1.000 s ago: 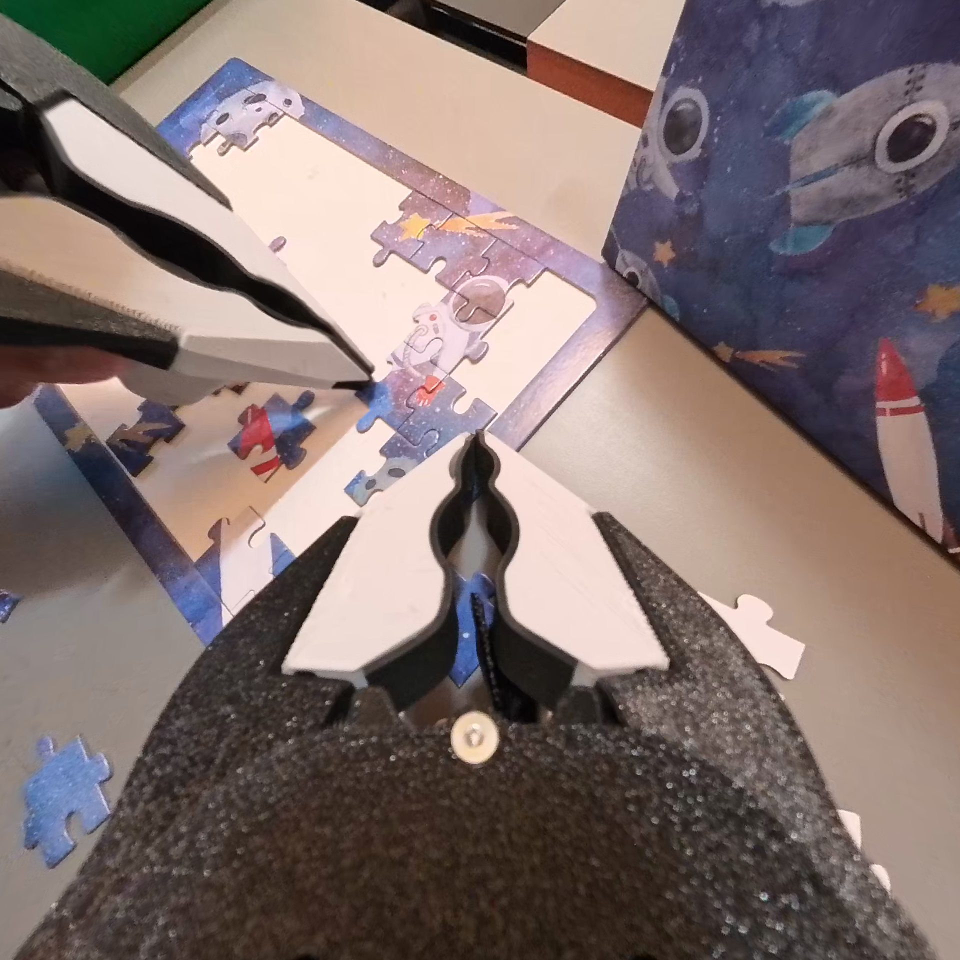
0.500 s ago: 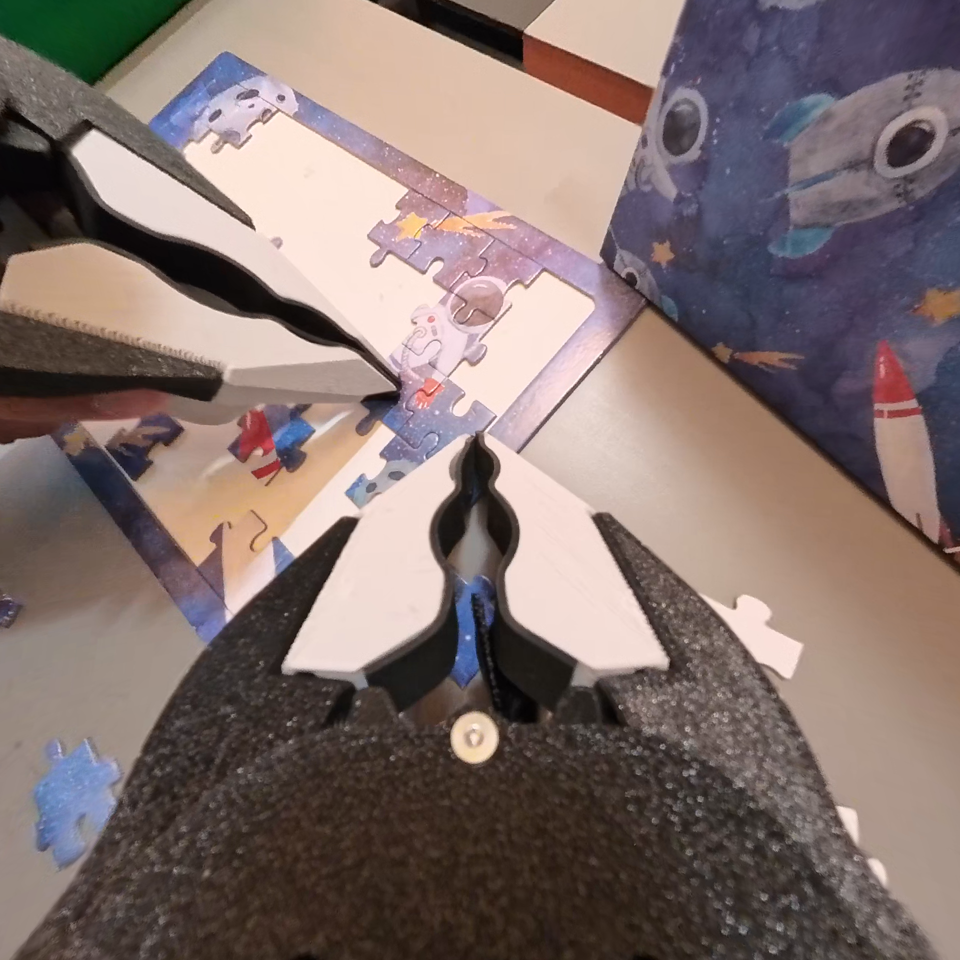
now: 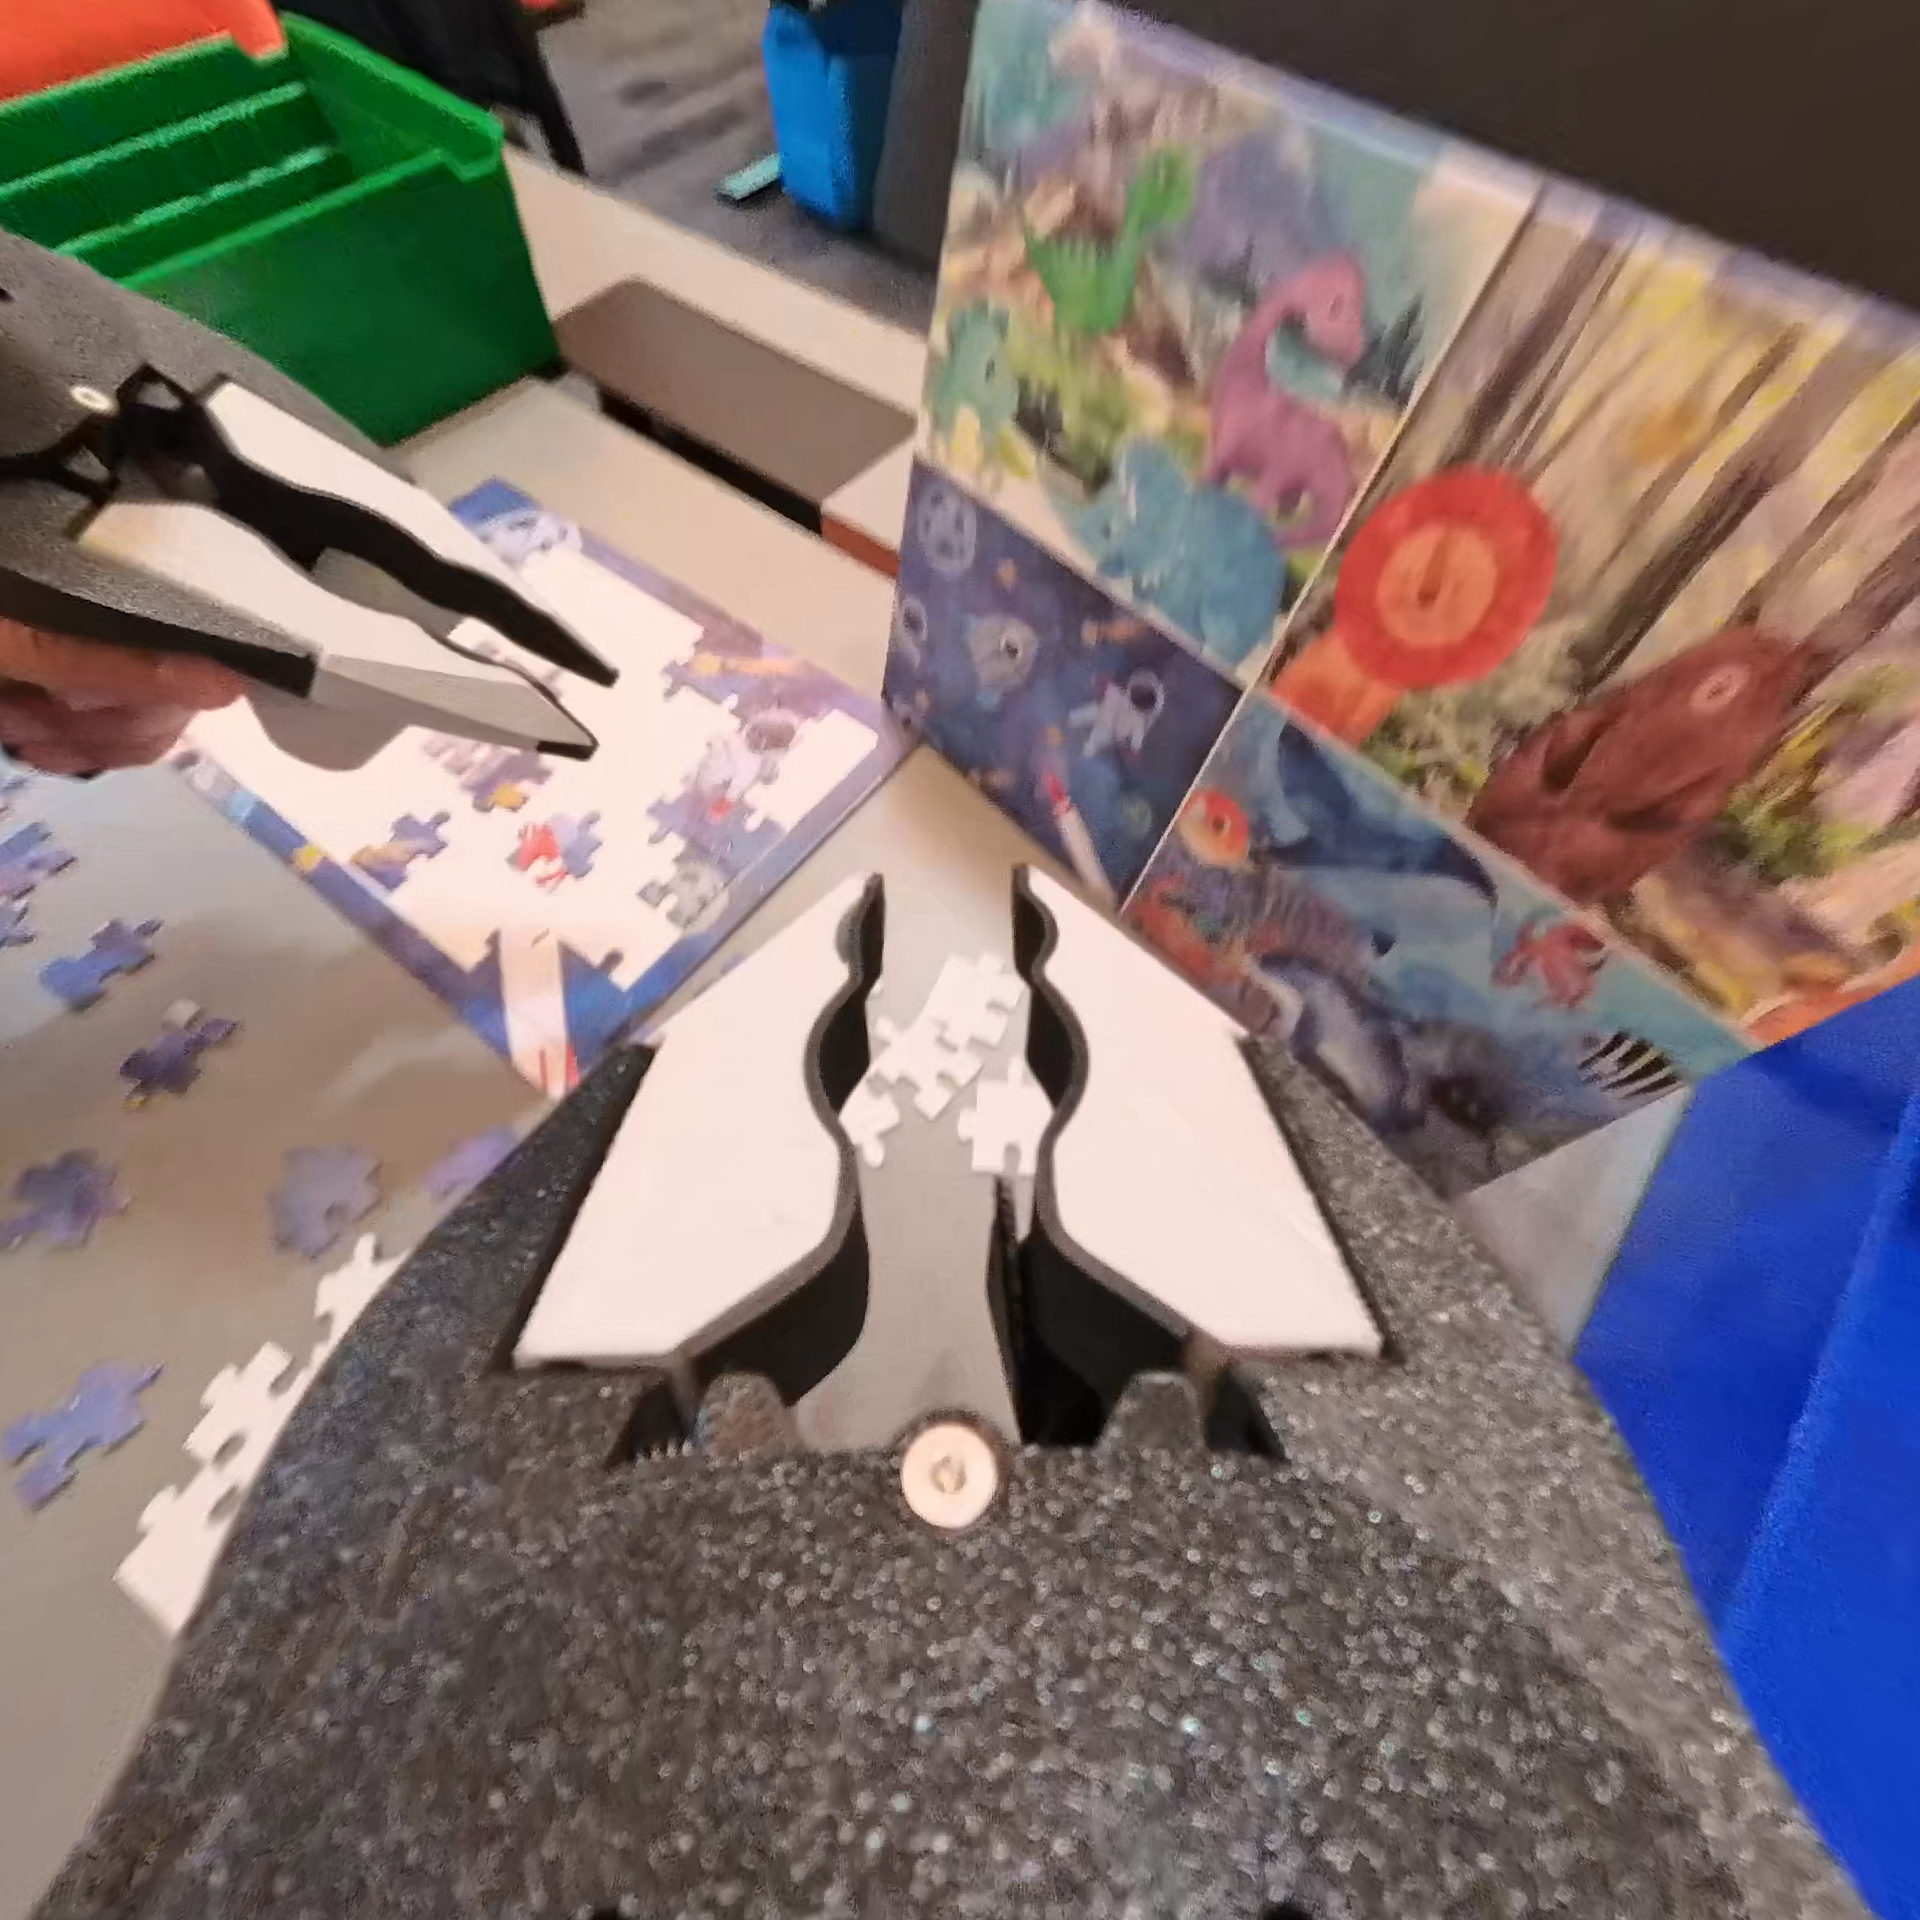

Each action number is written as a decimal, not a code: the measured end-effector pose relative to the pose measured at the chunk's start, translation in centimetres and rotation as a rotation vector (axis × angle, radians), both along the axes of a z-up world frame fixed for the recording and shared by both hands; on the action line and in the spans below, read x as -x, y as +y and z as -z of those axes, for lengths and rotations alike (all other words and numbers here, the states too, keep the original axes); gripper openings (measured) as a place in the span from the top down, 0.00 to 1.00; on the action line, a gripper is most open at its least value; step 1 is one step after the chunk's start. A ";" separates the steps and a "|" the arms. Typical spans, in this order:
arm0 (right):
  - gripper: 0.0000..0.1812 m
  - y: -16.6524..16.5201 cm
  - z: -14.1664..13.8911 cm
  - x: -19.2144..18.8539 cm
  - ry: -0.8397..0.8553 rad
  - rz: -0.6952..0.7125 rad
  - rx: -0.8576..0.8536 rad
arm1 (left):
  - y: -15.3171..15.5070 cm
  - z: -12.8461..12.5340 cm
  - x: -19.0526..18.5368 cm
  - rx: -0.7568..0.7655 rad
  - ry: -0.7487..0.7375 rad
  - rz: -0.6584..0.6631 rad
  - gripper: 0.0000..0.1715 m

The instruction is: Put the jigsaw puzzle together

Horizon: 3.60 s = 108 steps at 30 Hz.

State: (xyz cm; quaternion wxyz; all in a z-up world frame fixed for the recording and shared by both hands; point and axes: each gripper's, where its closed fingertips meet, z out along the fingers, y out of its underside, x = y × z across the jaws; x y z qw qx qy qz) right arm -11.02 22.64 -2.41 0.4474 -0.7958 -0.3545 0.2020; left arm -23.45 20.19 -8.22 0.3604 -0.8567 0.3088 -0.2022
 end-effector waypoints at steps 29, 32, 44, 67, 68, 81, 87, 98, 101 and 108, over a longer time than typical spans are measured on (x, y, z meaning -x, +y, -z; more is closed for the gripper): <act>0.89 -6.5 10.1 2.7 0.012 -0.214 0.168 | -8.3 8.9 -7.3 0.084 0.224 0.533 0.87; 0.89 -7.0 10.5 2.4 0.004 -0.233 0.206 | -8.3 8.5 -6.9 0.102 0.183 0.540 0.87; 0.79 -8.6 4.8 5.0 0.126 -0.345 -0.082 | -6.1 -7.9 -6.1 0.292 -1.036 0.493 0.87; 0.81 -11.0 -3.5 7.1 0.238 -0.279 -0.579 | -9.2 -11.1 -7.2 0.539 -1.393 0.686 0.87; 0.82 -10.8 -3.4 7.0 0.225 -0.269 -0.579 | -9.0 -10.9 -7.2 0.545 -1.389 0.673 0.87; 0.81 -8.2 4.8 8.2 -0.191 -0.230 -0.422 | -6.4 -2.1 -3.8 0.286 -0.525 0.432 0.77; 0.82 -9.1 5.8 9.4 -0.207 -0.286 -0.403 | -7.0 -1.8 -3.6 0.300 -0.510 0.466 0.88; 0.81 -9.1 7.5 9.4 -0.280 -0.300 -0.365 | -7.7 -0.8 -4.5 0.305 -0.422 0.463 0.66; 0.82 -9.0 7.4 9.3 -0.290 -0.293 -0.384 | -7.4 0.4 -4.0 0.315 -0.353 0.438 0.80; 0.81 -9.0 6.8 9.5 -0.239 -0.294 -0.388 | -7.3 -0.9 -3.3 0.338 -0.455 0.452 0.99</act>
